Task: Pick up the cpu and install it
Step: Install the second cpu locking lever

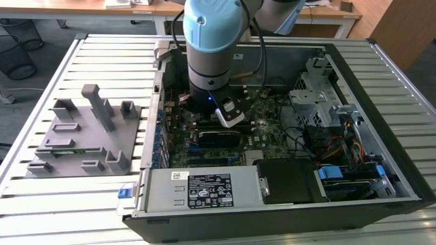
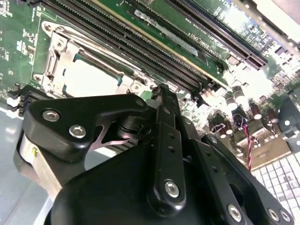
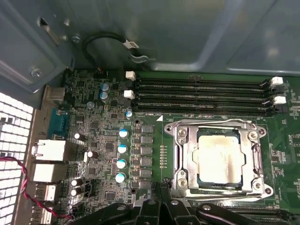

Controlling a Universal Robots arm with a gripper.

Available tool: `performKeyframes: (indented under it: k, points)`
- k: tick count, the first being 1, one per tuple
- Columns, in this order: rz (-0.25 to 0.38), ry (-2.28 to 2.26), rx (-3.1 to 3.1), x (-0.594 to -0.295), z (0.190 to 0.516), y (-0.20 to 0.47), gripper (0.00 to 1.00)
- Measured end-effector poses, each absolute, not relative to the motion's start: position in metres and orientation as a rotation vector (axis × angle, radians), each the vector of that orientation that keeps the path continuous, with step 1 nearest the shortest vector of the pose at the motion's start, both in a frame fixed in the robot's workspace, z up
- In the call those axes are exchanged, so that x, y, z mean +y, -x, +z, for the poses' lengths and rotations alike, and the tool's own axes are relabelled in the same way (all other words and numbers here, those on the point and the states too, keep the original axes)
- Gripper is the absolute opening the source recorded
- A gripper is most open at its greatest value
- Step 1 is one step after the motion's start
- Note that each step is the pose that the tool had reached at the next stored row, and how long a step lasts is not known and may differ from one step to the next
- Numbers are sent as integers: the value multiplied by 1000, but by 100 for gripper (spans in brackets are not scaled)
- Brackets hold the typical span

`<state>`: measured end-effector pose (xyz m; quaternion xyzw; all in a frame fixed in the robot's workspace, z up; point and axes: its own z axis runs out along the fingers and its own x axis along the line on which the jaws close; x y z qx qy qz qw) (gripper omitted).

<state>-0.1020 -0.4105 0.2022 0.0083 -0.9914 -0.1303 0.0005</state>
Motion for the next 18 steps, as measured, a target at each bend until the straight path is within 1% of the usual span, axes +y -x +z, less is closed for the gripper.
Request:
performKeyframes:
  k: [18]
  points:
    - [-404,-26,-3114,-410,220,102,11]
